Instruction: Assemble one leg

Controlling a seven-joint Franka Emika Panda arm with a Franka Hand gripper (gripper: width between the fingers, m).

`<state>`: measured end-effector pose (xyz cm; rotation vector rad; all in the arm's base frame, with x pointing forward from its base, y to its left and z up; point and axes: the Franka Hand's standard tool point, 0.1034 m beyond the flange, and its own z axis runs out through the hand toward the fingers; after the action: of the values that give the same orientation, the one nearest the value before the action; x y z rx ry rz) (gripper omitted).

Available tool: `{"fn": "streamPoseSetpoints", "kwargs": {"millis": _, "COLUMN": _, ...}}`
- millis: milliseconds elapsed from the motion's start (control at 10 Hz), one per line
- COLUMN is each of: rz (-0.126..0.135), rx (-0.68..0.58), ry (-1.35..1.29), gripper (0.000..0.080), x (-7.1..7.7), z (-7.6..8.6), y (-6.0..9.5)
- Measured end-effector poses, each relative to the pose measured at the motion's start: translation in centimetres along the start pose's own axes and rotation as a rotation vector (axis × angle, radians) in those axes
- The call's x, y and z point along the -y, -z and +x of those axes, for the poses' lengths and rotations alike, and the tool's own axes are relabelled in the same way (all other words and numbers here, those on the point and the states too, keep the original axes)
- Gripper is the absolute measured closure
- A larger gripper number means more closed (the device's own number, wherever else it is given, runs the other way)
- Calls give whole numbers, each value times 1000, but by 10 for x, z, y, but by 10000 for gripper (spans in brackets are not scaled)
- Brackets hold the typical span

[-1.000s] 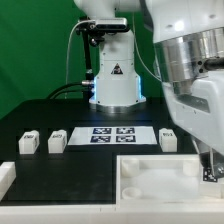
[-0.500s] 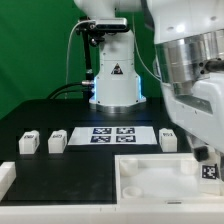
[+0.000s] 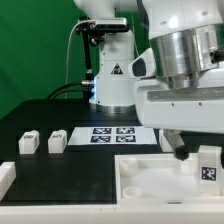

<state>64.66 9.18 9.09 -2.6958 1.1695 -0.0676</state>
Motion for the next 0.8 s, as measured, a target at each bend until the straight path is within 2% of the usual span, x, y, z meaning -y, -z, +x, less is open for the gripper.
{"fn": "streamPoseSetpoints", "kwargs": {"millis": 200, "rz": 2, "rx": -5, "ry": 126, "gripper": 150, "x": 1, "z": 3, "y": 0}}
{"fn": "streamPoseSetpoints", "kwargs": {"millis": 300, "rz": 3, "rx": 10, "ry": 121, "gripper": 150, "x": 2, "z": -2, "y": -2}}
{"fn": "streamPoseSetpoints", "kwargs": {"millis": 400, "rz": -2, "rx": 58, "ry": 120, "gripper": 150, "x": 1, "z": -16, "y": -8}}
{"fn": "streamPoseSetpoints", "kwargs": {"millis": 500, "rz": -20, "rx": 96, "ry": 127, "gripper": 150, "x": 1, "z": -26, "y": -14}}
{"fn": "streamPoseSetpoints", "kwargs": {"millis": 600, "rz": -27, "rx": 104, "ry": 128, "gripper": 150, "x": 0, "z": -29, "y": -21}}
{"fn": "streamPoseSetpoints", "kwargs": {"millis": 800, "rz": -50, "rx": 120, "ry": 128, "gripper": 150, "x": -11, "z": -37, "y": -33}}
